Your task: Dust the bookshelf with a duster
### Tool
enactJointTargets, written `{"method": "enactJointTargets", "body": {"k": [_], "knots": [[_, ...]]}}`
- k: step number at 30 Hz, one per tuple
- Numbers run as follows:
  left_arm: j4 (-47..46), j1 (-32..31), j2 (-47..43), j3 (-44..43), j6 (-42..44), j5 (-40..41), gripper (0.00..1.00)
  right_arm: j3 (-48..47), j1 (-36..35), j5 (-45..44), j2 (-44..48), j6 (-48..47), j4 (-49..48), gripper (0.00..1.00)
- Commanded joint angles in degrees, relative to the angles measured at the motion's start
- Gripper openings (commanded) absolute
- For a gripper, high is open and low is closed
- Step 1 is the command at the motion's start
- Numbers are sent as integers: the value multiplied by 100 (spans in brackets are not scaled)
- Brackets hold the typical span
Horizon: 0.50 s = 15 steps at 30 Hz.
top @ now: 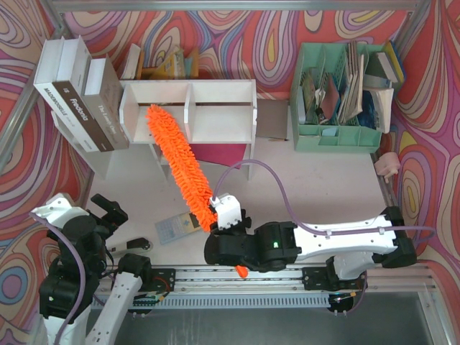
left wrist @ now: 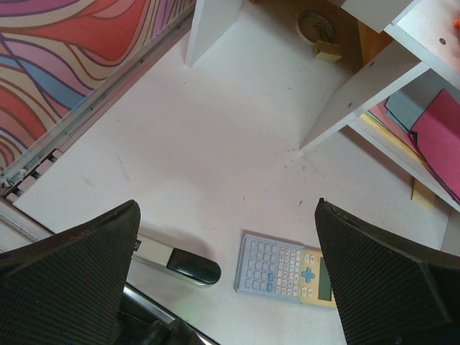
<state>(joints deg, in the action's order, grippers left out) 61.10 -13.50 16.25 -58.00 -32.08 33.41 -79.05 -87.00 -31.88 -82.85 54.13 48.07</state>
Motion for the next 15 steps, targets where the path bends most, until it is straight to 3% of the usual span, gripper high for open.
{"method": "enactJointTargets", "body": {"k": [1, 9, 15], "knots": [[-109, 48, 71, 69, 96, -27, 98, -484, 264, -514, -244, -102, -400, 0], [-115, 49, 21, 76, 96, -24, 98, -772, 488, -915, -223, 448, -271, 0], [-123, 49, -25, 80, 103, -21, 98, -504, 478, -528, -431, 1099, -819, 0]]}}
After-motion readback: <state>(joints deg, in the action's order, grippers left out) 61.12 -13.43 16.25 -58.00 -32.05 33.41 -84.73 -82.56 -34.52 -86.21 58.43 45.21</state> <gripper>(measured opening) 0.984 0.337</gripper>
